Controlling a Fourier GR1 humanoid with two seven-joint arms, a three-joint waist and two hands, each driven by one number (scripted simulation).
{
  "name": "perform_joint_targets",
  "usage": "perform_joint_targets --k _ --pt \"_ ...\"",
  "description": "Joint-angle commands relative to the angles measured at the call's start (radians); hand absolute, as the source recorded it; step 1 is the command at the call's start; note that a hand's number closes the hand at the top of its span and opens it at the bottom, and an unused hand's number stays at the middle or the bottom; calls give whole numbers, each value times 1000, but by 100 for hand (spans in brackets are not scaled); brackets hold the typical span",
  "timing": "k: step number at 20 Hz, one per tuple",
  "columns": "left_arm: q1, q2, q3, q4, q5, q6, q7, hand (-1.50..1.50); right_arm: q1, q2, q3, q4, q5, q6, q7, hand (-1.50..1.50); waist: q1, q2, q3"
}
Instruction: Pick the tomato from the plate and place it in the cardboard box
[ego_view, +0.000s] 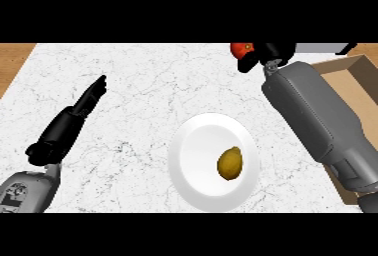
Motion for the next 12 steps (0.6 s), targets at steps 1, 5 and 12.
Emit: perform_joint_targets --k 1,5,12 --pt "20 -3 6 -13 0 -1 1 0 6 -34 -82 -41 26 -102 158 150 -9 -3 0" --pt "25 6 24 45 -19 -15 -77 0 7 -154 -159 -71 31 -86 191 150 -11 2 0" --pt "37 -20 22 -34 -24 -14 7 0 145 -255 -260 -155 20 -101 209 150 -4 1 0"
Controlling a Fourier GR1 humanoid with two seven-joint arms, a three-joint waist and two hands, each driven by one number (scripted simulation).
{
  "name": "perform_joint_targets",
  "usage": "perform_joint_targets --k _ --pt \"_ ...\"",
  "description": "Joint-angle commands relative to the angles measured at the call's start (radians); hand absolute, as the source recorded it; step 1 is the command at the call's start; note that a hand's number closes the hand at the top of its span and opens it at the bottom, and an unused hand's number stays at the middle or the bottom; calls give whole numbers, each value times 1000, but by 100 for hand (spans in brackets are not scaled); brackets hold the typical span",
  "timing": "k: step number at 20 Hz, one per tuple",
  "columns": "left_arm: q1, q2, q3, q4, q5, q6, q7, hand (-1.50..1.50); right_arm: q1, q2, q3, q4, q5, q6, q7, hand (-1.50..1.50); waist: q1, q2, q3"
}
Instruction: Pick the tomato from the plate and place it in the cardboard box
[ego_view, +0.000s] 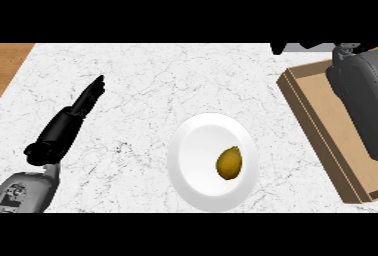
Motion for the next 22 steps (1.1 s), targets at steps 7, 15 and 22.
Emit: perform_joint_targets --k 7,15,22 --pt "-12 -9 21 -18 4 -32 37 0 127 -175 -107 52 -95 217 -138 150 -2 1 0" --pt "-10 -29 18 18 -40 -22 -11 0 213 -278 -237 228 -257 420 -358 150 7 7 1" --pt "-36 -21 52 -3 -19 -51 22 0 237 -305 -248 302 -302 629 -474 -150 15 7 1"
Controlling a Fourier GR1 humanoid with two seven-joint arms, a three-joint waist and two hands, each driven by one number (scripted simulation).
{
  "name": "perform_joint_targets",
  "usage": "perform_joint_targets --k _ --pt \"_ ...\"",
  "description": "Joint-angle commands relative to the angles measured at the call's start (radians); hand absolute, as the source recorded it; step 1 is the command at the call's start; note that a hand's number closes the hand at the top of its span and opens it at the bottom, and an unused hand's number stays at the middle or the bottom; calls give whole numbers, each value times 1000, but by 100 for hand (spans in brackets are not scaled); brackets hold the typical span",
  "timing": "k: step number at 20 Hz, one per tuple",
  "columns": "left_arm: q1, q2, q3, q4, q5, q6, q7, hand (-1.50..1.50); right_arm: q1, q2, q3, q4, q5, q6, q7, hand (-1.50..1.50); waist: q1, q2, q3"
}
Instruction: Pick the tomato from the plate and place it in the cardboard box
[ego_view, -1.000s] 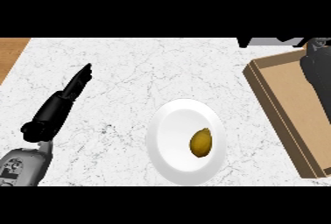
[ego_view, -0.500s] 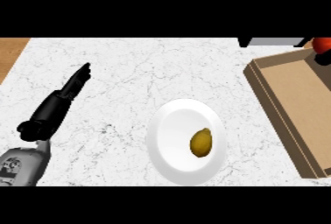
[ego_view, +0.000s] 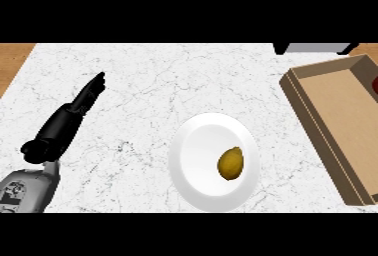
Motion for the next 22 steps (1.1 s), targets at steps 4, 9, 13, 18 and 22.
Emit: perform_joint_targets --k 4,9,13,18,22 --pt "-30 -2 28 28 -9 -15 10 0 30 -58 -66 -1 -87 136 -226 -150 -6 -2 0" --pt "-12 2 39 21 -10 -6 -6 0 -5 28 -236 -54 -211 -141 -340 -150 -12 -3 3" --pt "17 -20 18 36 -26 3 -39 0 -59 88 -466 -37 -405 -280 -344 -150 -17 -1 4" --pt "14 17 43 -17 12 -49 4 0 22 60 -613 -15 -520 -312 -381 -150 -6 -3 2" --pt "-34 -9 42 19 -9 -35 7 0 127 9 -701 50 -581 -282 -536 -150 -7 3 1"
